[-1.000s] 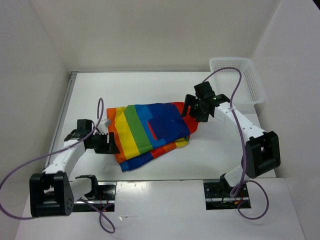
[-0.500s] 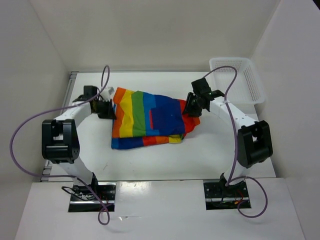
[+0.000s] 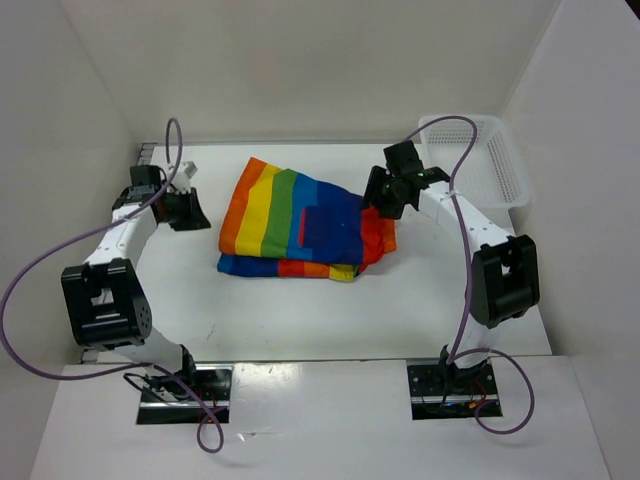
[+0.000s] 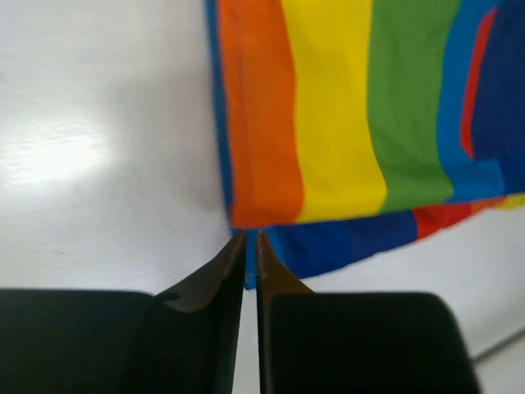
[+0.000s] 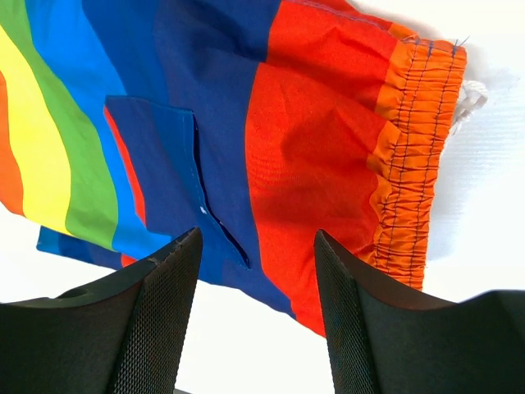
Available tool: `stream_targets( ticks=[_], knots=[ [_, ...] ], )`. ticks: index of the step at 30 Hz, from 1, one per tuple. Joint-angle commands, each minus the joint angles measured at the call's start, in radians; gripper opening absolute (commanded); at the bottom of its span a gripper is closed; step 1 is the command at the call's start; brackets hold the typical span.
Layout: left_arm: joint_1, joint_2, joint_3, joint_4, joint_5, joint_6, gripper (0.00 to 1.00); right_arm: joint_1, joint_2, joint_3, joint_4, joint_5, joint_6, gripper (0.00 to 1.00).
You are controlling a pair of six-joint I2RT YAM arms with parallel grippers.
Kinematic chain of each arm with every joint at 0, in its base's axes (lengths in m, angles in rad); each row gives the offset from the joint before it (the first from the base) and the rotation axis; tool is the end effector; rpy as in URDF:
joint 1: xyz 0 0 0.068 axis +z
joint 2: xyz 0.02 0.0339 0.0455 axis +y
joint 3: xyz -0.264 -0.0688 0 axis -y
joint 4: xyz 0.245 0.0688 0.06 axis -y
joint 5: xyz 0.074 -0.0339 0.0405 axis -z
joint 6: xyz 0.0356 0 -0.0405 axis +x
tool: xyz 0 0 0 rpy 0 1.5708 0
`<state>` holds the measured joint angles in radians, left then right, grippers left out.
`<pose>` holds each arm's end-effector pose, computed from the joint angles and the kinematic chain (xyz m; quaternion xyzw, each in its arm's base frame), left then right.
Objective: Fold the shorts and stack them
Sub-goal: Fold the shorts
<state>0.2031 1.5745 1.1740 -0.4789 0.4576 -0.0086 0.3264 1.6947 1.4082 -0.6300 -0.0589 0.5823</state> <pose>0.3338 0.0527 0.2556 -0.0204 0.9193 -0.1803 0.3492 0.3510 0.1210 0.2769 0.1114 0.9400 0.1660 0.2764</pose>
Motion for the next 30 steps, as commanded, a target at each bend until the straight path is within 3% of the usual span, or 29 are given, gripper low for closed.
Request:
stream_targets(
  ticks=[1, 3, 5, 6, 9, 12, 17, 21, 25, 26, 27, 30],
  knots=[
    [-0.033, -0.018, -0.144, 0.016, 0.141, 0.009, 0.10, -0.016, -0.004, 0.029, 0.009, 0.021, -0.009, 0.63],
    [-0.033, -0.008, -0.174, 0.037, 0.121, 0.009, 0.32, -0.016, -0.004, 0.029, 0.009, 0.010, -0.009, 0.63],
    [-0.033, 0.016, -0.174, 0.046, 0.092, 0.009, 0.45, -0.027, 0.006, 0.029, -0.002, -0.001, -0.018, 0.63],
    [-0.033, 0.016, -0.183, 0.077, 0.081, 0.009, 0.61, -0.027, 0.006, 0.029, -0.002, -0.001, -0.018, 0.63],
    [-0.033, 0.041, -0.169, 0.117, 0.081, 0.009, 0.63, -0.027, 0.006, 0.029, -0.011, -0.001, -0.027, 0.63],
    [-0.033, 0.097, -0.157, 0.147, 0.070, 0.009, 0.59, -0.027, 0.025, 0.049, -0.031, -0.001, -0.038, 0.63],
    [-0.044, 0.171, -0.123, 0.175, 0.090, 0.009, 0.42, -0.027, 0.025, 0.058, -0.050, -0.001, -0.048, 0.64],
    [-0.053, 0.182, -0.114, 0.175, 0.090, 0.009, 0.42, -0.027, 0.025, 0.049, -0.050, -0.001, -0.048, 0.64],
    [-0.053, 0.153, -0.105, 0.175, 0.079, 0.009, 0.19, -0.027, 0.025, 0.040, -0.030, -0.010, -0.048, 0.64],
    [-0.053, 0.153, -0.094, 0.175, 0.069, 0.009, 0.05, -0.027, 0.025, 0.029, -0.030, -0.010, -0.048, 0.64],
    [-0.053, 0.138, -0.094, 0.162, 0.059, 0.009, 0.00, -0.027, 0.025, 0.029, -0.030, -0.010, -0.048, 0.64],
    [-0.053, 0.090, -0.044, 0.093, 0.059, 0.009, 0.00, -0.027, 0.025, 0.020, -0.030, -0.010, -0.048, 0.64]
  ],
)
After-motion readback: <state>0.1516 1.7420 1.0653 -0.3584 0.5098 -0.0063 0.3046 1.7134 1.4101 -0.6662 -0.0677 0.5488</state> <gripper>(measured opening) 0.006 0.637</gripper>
